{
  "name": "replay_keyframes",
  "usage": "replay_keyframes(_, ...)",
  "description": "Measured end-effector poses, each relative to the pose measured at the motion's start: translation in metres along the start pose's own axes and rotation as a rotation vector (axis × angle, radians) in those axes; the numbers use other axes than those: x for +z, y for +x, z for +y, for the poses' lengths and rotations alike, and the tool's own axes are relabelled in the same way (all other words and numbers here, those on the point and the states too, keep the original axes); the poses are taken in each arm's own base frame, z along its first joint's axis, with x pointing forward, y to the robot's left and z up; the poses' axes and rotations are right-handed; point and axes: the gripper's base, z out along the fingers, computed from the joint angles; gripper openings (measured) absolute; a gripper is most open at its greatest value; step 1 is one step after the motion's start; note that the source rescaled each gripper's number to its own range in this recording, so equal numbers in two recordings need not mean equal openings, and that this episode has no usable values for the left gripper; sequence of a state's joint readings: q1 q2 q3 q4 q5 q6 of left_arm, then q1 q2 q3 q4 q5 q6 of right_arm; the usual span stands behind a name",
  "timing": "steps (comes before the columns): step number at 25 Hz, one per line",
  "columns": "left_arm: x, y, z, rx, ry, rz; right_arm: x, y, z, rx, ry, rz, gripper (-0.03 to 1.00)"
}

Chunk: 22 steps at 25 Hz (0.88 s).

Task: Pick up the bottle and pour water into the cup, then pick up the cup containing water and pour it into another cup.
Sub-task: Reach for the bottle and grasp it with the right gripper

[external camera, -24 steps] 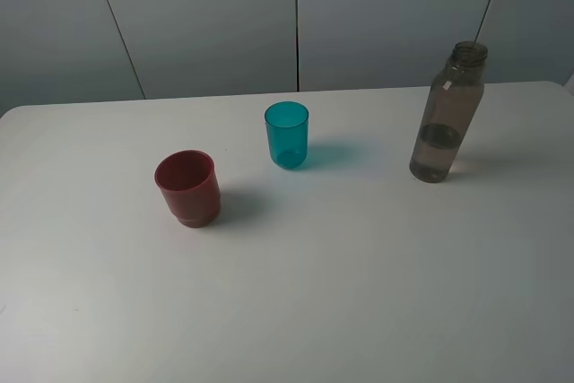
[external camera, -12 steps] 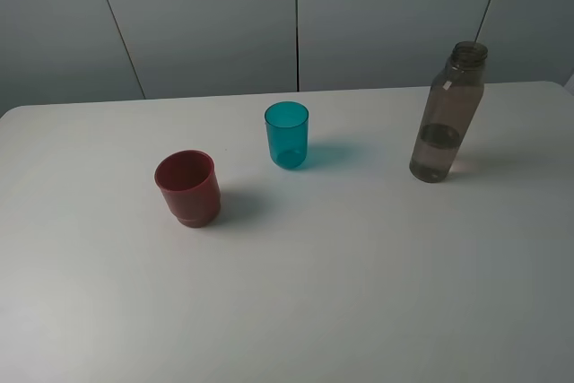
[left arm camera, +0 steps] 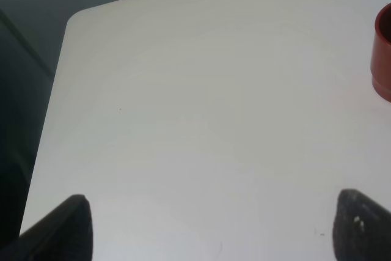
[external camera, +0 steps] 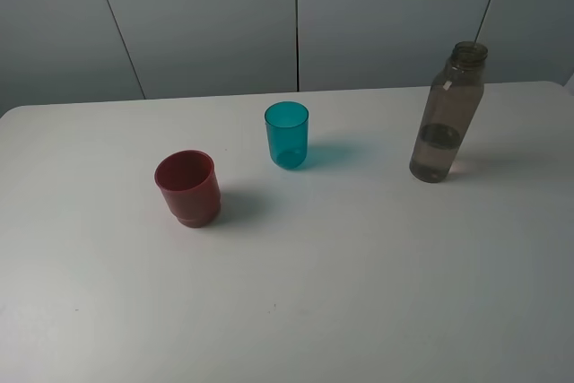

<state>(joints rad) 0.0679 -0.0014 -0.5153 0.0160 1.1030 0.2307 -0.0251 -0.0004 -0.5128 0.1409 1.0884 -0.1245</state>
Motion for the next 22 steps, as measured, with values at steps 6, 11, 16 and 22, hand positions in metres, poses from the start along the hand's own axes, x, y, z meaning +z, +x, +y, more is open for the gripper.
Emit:
replay_keyframes(6,0.0,0.0,0.0,0.0,0.0,0.0,0.0,0.0,0.0,0.0,0.0,0.0,1.0)
replay_keyframes(11,0.0,0.0,0.0,0.0,0.0,0.0,0.0,0.0,0.0,0.0,0.0,0.0,1.0)
replay_keyframes(16,0.0,0.0,0.0,0.0,0.0,0.0,0.0,0.0,0.0,0.0,0.0,0.0,1.0)
replay_keyframes(22,0.0,0.0,0.0,0.0,0.0,0.0,0.0,0.0,0.0,0.0,0.0,0.0,1.0)
